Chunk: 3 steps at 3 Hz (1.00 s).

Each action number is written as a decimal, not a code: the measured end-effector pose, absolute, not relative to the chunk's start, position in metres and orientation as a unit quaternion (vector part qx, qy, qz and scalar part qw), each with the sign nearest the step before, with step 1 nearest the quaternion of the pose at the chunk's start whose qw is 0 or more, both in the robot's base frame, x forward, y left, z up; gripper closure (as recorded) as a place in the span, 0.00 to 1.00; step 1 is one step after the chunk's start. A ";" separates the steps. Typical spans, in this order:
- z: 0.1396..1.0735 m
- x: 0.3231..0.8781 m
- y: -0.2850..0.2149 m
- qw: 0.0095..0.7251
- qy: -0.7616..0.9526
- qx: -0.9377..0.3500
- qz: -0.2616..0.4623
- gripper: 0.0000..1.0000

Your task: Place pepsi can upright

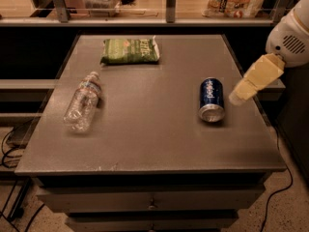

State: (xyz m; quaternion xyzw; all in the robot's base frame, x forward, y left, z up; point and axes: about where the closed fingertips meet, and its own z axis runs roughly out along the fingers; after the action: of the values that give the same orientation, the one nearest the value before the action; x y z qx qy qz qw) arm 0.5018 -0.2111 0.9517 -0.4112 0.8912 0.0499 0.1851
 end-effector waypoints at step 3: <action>0.919 0.522 -0.197 0.151 0.922 -0.341 0.102 0.00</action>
Offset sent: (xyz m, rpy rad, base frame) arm 0.0139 -0.0006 -0.0439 0.1127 0.1750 -0.1231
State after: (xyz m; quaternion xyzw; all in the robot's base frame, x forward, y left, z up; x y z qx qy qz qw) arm 0.5220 -0.1972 0.9187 -0.3410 0.9223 0.1019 0.1509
